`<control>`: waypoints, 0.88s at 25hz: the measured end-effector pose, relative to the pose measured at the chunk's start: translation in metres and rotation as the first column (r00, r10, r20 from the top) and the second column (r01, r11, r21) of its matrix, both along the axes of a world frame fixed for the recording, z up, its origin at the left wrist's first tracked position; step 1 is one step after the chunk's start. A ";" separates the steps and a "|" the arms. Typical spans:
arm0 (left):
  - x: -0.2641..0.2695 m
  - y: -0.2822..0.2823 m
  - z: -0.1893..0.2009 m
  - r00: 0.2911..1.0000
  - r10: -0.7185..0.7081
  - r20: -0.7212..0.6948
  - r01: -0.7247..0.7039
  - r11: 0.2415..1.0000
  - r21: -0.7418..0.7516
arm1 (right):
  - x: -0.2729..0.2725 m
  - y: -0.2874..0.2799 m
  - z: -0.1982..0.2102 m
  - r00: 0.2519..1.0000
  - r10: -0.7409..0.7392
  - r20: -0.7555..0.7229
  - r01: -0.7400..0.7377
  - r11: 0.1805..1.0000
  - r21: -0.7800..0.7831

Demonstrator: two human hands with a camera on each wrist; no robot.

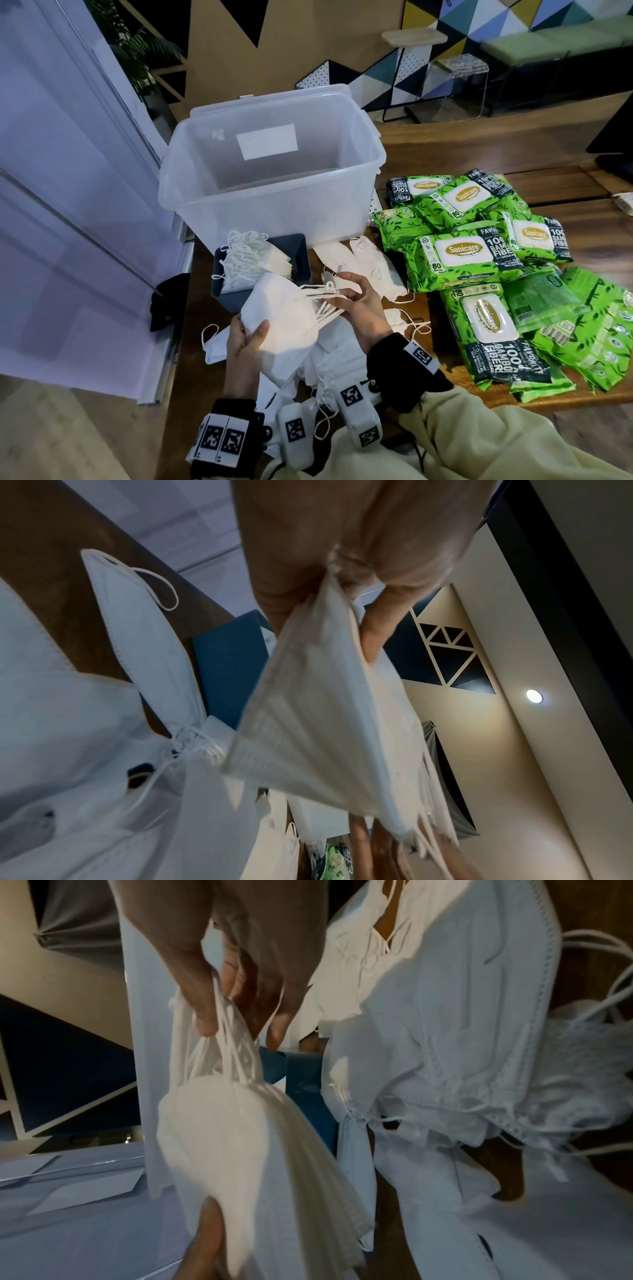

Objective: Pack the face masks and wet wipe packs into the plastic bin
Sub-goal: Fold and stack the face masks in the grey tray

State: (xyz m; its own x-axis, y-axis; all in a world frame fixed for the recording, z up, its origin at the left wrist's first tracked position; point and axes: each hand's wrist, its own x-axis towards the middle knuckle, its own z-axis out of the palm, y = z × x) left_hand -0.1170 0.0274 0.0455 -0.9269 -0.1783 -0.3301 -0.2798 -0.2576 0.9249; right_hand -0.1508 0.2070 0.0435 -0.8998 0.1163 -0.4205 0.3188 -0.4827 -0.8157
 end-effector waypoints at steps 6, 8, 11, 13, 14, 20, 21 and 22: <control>0.000 0.002 -0.002 1.000 -0.006 0.006 0.006 1.000 -0.001 | 0.002 -0.006 0.004 0.996 -0.078 0.036 0.083 0.985 -0.150; 0.002 0.002 -0.004 1.000 -0.001 0.012 0.001 1.000 -0.003 | 0.003 -0.006 0.000 0.998 -0.014 0.067 0.019 0.996 -0.082; 0.003 -0.005 -0.008 0.999 -0.009 0.032 0.010 1.000 -0.018 | 0.012 -0.005 -0.012 0.936 0.339 0.095 -0.337 0.941 -0.041; 0.004 -0.007 -0.010 0.998 -0.031 0.059 0.032 0.999 -0.007 | 0.017 -0.007 -0.019 0.917 0.393 0.071 -0.391 0.920 -0.035; 0.004 -0.007 -0.011 0.997 -0.031 0.074 0.031 1.000 0.003 | 0.018 -0.007 -0.021 0.930 0.363 0.057 -0.363 0.932 0.001; 0.005 -0.009 -0.021 0.996 -0.020 0.084 0.031 0.991 -0.129 | 0.015 -0.010 -0.023 0.936 0.338 0.099 -0.348 0.929 0.123; 0.004 -0.013 -0.023 0.996 0.006 0.084 0.007 0.987 -0.162 | 0.013 -0.010 -0.024 0.951 0.286 0.116 -0.298 0.948 0.113; 0.003 -0.018 -0.025 0.996 0.020 0.087 -0.004 0.984 -0.179 | 0.011 -0.007 -0.026 0.967 0.219 0.131 -0.233 0.967 0.106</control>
State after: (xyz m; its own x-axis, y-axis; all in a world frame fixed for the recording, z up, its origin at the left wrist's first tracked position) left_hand -0.1143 0.0099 0.0203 -0.8933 -0.2524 -0.3718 -0.3598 -0.0942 0.9283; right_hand -0.1399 0.1996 0.0175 -0.8538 -0.0286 -0.5199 0.5051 -0.2881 -0.8136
